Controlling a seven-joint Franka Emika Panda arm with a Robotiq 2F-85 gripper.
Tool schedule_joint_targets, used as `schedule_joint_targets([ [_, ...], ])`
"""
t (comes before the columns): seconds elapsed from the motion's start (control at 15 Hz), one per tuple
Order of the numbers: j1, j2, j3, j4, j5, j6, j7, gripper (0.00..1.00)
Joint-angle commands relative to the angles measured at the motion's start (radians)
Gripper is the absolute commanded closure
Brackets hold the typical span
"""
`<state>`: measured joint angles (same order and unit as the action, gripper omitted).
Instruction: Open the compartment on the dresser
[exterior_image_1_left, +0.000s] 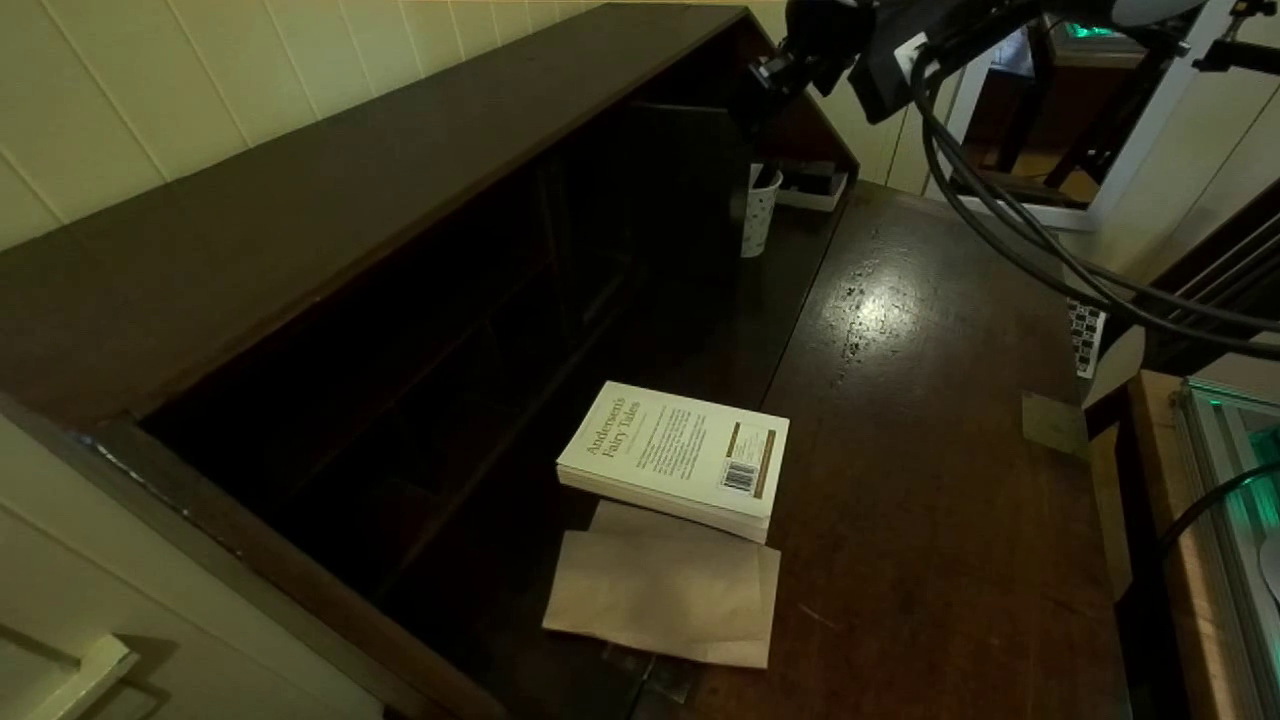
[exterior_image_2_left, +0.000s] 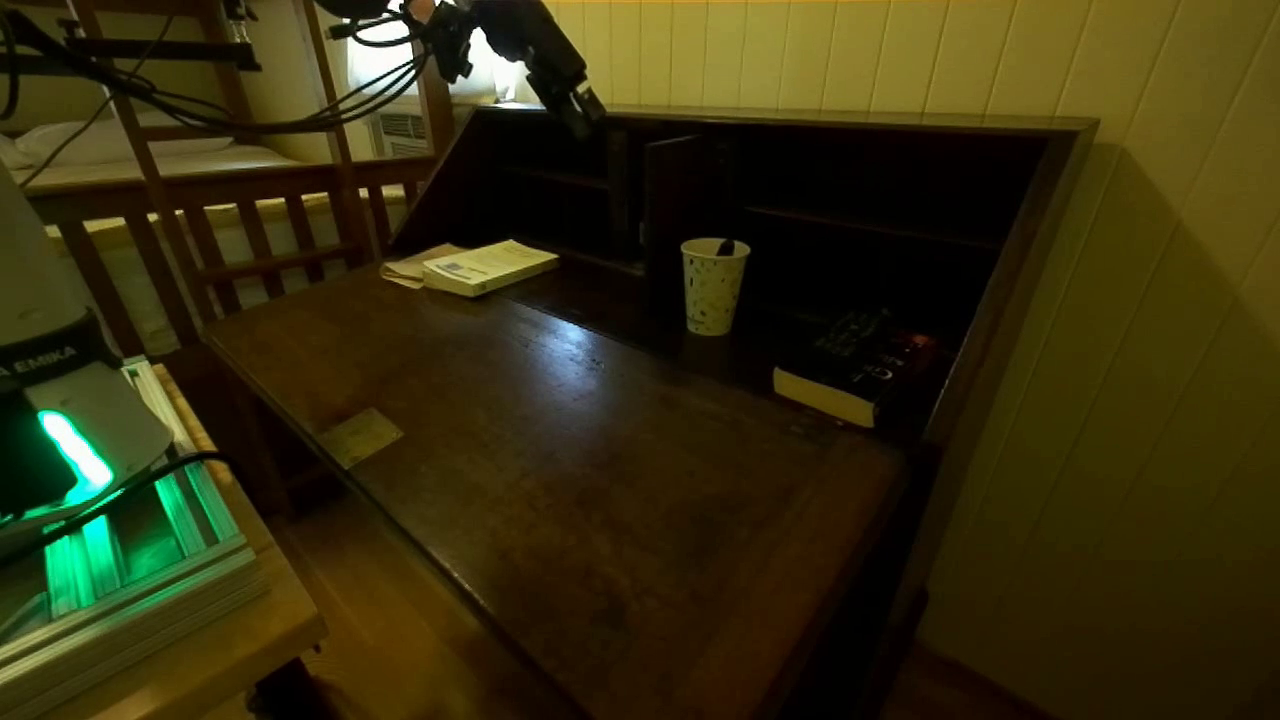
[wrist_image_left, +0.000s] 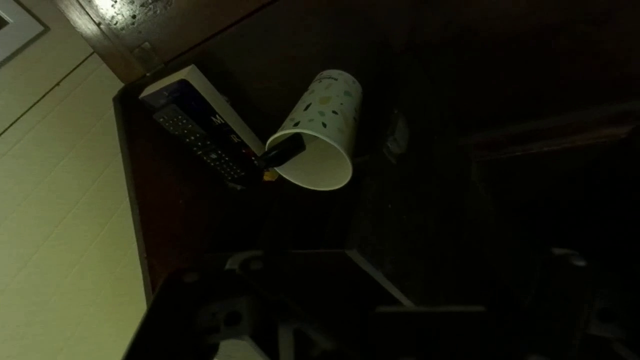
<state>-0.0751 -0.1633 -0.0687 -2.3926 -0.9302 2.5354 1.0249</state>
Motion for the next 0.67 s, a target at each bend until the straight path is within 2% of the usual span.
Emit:
schedule_joint_targets([
  [0.0, -0.007, -0.06, -0.014, -0.042, 0.12, 0.047, -0.143, 0.0],
  [0.27, -0.004, -0.088, -0.019, -0.061, 0.294, 0.076, -0.317, 0.0],
  [0.6, -0.012, -0.116, -0.003, -0.068, 0.525, 0.048, -0.531, 0.0],
])
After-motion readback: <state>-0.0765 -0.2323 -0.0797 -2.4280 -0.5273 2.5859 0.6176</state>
